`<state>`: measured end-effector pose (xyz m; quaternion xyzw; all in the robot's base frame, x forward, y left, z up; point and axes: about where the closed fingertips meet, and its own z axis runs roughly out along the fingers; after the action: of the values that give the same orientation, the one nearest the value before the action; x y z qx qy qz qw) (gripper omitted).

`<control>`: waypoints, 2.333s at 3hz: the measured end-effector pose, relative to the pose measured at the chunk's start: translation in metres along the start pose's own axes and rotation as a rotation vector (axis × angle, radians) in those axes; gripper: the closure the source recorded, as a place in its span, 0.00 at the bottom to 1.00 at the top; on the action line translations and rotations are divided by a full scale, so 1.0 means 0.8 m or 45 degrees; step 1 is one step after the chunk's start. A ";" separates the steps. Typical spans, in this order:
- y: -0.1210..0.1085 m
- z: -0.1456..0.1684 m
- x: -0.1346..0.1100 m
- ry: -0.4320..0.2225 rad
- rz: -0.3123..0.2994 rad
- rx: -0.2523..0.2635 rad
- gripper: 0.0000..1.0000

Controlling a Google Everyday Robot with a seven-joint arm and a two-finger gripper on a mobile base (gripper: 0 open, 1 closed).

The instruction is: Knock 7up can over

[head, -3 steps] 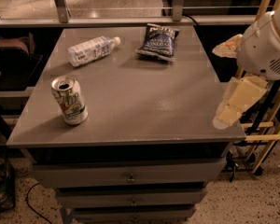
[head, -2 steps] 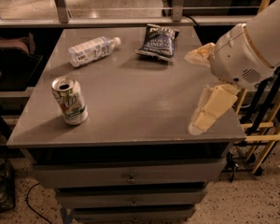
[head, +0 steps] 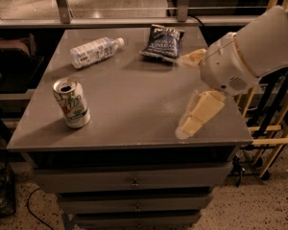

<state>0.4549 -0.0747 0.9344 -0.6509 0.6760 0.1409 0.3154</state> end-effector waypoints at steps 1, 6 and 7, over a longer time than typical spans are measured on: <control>-0.001 0.074 -0.043 -0.177 -0.040 -0.043 0.00; -0.008 0.247 -0.152 -0.786 -0.044 -0.116 0.00; -0.015 0.264 -0.168 -0.819 -0.066 -0.141 0.00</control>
Offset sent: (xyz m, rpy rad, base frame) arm 0.0306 0.1734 -0.0588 0.4391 -0.0141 0.2159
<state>0.5120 0.1576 0.8581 -0.6062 0.5162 0.3677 0.4805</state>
